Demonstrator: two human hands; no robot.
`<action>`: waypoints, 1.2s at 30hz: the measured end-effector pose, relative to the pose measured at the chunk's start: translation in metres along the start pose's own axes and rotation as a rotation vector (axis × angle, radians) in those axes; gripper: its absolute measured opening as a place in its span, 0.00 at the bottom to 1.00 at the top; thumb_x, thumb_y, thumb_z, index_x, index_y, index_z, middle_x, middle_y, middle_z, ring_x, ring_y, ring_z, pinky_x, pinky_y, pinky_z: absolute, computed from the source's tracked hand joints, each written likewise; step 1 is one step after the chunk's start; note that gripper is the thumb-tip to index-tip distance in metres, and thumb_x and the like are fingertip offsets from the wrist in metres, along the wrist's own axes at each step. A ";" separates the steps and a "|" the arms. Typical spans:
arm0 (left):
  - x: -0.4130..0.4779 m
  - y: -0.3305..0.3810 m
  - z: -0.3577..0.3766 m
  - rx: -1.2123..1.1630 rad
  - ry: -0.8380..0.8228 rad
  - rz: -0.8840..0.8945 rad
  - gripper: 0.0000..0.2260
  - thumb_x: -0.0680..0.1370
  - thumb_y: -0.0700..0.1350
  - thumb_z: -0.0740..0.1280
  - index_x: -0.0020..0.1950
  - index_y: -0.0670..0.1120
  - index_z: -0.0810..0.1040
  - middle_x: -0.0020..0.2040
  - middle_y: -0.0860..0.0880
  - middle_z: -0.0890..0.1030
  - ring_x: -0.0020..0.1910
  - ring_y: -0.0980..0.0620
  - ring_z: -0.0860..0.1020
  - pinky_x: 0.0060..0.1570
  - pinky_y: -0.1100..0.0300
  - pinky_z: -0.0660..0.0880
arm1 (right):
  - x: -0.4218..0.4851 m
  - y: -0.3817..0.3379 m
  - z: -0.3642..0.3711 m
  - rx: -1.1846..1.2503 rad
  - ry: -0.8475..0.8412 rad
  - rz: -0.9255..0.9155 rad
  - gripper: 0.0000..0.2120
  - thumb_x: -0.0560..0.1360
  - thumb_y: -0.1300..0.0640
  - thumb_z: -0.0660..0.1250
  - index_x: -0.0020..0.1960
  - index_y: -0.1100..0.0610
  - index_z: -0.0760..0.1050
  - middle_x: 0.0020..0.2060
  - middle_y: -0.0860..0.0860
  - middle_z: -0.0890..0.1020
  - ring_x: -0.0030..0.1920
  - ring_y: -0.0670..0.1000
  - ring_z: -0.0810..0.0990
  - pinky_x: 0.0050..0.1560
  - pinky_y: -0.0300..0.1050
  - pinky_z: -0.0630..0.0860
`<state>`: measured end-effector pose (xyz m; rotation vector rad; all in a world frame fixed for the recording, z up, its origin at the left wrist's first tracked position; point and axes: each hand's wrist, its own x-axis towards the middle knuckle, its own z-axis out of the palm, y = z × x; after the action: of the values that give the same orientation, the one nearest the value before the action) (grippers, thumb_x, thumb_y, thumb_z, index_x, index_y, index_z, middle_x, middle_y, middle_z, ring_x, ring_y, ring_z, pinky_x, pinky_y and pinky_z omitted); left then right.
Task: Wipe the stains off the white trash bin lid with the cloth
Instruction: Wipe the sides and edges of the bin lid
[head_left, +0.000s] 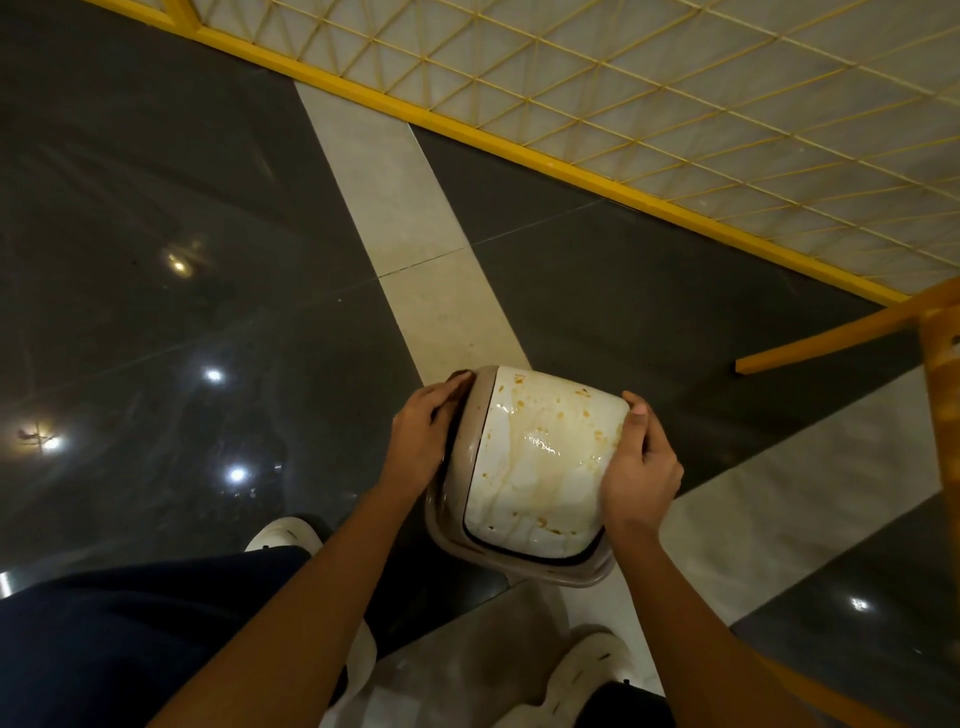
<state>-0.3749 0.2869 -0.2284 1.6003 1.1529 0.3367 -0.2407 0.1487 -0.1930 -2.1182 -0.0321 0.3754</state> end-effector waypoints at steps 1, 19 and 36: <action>0.008 0.005 0.000 0.018 -0.018 0.008 0.15 0.80 0.41 0.58 0.63 0.52 0.75 0.61 0.50 0.75 0.58 0.58 0.70 0.58 0.70 0.64 | 0.000 0.000 0.000 -0.001 0.004 0.002 0.17 0.80 0.44 0.53 0.61 0.46 0.76 0.55 0.47 0.78 0.57 0.49 0.75 0.59 0.51 0.74; -0.067 -0.023 0.007 -0.125 0.185 -0.115 0.13 0.79 0.42 0.59 0.62 0.48 0.75 0.60 0.50 0.76 0.56 0.58 0.73 0.57 0.66 0.69 | -0.002 -0.001 0.001 0.013 0.024 0.005 0.17 0.80 0.44 0.53 0.61 0.46 0.76 0.58 0.49 0.78 0.58 0.52 0.75 0.59 0.53 0.74; -0.071 -0.016 0.007 -0.180 0.192 -0.128 0.13 0.79 0.43 0.59 0.61 0.51 0.75 0.58 0.54 0.77 0.58 0.57 0.73 0.62 0.58 0.69 | -0.002 -0.001 0.000 0.013 0.027 0.013 0.17 0.80 0.45 0.54 0.61 0.46 0.76 0.56 0.49 0.79 0.57 0.51 0.75 0.58 0.53 0.75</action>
<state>-0.4130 0.2244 -0.2211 1.3524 1.3252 0.5044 -0.2422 0.1489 -0.1922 -2.1109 0.0003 0.3534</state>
